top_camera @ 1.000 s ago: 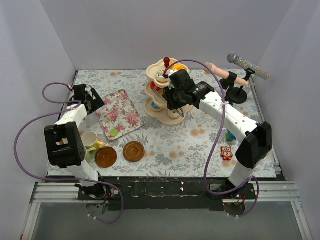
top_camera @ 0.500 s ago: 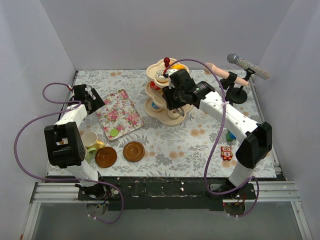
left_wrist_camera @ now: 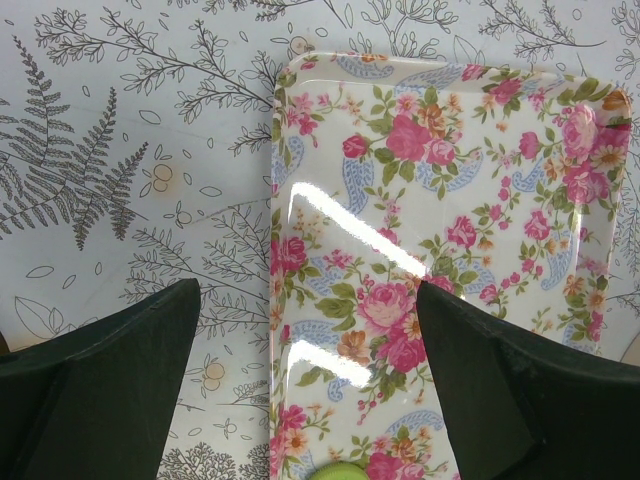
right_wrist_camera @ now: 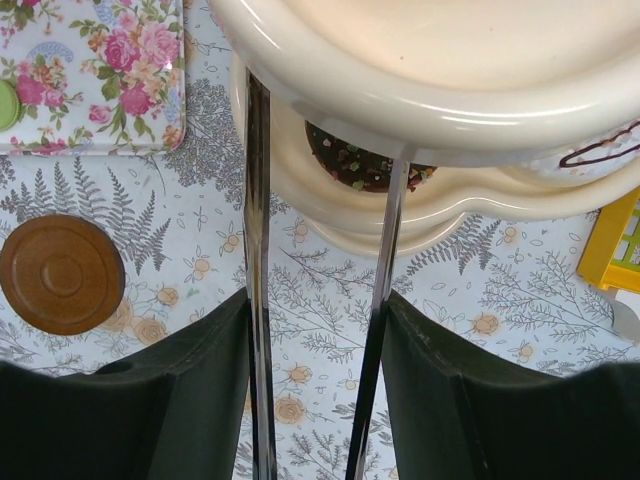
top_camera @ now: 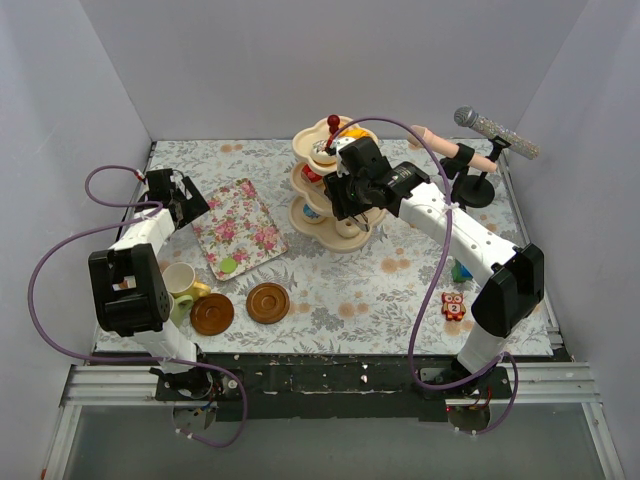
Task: Serve the afternoon tea
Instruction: Place the desert on the desert table, then pick up the desert from the tray.
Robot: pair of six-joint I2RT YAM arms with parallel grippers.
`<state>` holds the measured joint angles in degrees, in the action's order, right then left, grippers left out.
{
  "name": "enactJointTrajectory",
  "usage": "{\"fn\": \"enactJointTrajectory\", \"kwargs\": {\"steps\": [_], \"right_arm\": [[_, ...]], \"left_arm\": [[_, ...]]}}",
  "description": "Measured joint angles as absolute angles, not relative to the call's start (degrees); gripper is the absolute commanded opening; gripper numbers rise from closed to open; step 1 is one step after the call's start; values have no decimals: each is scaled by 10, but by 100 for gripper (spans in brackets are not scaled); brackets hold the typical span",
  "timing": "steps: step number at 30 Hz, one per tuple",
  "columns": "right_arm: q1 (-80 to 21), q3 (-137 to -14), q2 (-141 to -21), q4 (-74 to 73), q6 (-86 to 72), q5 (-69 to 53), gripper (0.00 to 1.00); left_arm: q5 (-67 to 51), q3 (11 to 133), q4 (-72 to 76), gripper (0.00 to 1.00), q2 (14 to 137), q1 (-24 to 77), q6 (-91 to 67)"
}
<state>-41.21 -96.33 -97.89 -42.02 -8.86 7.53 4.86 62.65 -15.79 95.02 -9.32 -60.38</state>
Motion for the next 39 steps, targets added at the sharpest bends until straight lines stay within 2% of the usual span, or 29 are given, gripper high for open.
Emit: {"fn": "enactJointTrajectory", "kwargs": {"steps": [9, 23, 39], "right_arm": [[-412, -959, -974, -413, -88, 59, 54], [-427, -890, -885, -385, -75, 28, 52], [-542, -853, -864, -395, -69, 23, 51]], "left_arm": [[50, 626, -156, 90, 950, -93, -604], [48, 612, -133, 90, 910, -93, -600], [37, 588, -117, 89, 893, -93, -598]]}}
